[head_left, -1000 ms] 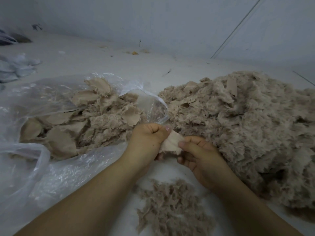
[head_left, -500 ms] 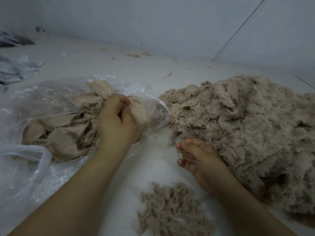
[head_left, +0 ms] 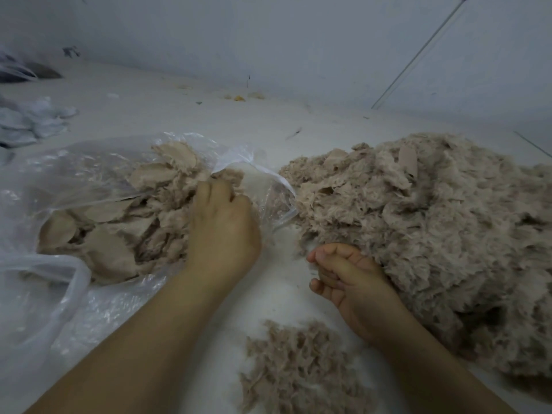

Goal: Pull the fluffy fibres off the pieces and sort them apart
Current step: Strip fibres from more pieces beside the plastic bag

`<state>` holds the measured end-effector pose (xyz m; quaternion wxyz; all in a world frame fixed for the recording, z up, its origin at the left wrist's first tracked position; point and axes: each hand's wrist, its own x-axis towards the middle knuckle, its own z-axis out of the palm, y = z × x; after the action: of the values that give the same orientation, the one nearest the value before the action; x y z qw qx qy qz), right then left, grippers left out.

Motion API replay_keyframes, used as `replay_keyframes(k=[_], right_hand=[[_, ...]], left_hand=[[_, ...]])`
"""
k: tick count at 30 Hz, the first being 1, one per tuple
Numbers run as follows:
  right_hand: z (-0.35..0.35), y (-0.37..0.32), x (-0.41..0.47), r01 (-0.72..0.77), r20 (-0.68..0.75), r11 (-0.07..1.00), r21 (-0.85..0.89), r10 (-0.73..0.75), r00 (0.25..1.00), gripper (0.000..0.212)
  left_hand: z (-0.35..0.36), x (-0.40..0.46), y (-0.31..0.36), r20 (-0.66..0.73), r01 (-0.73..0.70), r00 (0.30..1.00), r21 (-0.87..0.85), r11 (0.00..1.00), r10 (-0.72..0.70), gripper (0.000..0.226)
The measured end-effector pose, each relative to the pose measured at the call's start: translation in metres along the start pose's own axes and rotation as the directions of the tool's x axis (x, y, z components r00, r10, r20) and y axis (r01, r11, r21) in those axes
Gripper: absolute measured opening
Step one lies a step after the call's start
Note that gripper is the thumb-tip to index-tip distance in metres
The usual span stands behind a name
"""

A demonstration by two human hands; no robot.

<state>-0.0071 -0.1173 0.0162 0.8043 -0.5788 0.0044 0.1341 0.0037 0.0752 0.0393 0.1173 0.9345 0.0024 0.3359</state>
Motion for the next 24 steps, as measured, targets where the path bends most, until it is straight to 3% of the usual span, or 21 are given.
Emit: replay_keyframes(k=[3,6,8,11,13,17,21,24], right_hand=[[0.001,-0.001,-0.002,-0.003,0.013,1.000,0.007,0.003,1.000,0.015],[0.003,-0.004,-0.004,-0.008,0.048,0.999,0.033,0.007,0.999,0.015],[0.004,-0.005,-0.004,-0.009,0.047,0.999,0.032,0.008,0.999,0.016],[0.004,-0.005,-0.003,-0.013,0.033,1.000,0.023,0.012,0.999,0.015],[0.003,-0.004,-0.003,-0.014,0.027,1.000,0.021,0.014,1.000,0.015],[0.002,-0.004,-0.002,-0.021,0.014,0.999,0.025,0.021,1.000,0.013],[0.002,-0.002,0.000,-0.025,0.003,1.000,0.013,0.025,1.000,0.011],[0.001,-0.001,0.000,-0.021,0.001,1.000,0.015,0.020,1.000,0.015]], left_hand=[[0.009,-0.007,0.017,0.166,-0.057,0.980,-0.295,0.954,0.110,0.011],[0.015,-0.012,0.033,0.337,0.063,0.926,-0.585,0.809,0.172,0.026],[0.020,-0.014,0.038,0.385,0.139,0.914,-0.596,0.791,0.130,0.027],[0.020,-0.008,0.036,0.317,0.260,0.946,-0.616,0.744,-0.069,0.025],[0.017,0.000,0.035,0.299,0.290,0.946,-0.598,0.748,-0.128,0.021],[0.009,0.022,0.045,0.209,0.139,0.978,-0.623,0.770,-0.007,0.019],[0.011,0.054,0.064,0.192,-0.017,0.971,-0.537,0.844,0.142,0.044],[0.016,0.069,0.072,0.223,0.047,0.971,-0.537,0.842,0.087,0.023]])
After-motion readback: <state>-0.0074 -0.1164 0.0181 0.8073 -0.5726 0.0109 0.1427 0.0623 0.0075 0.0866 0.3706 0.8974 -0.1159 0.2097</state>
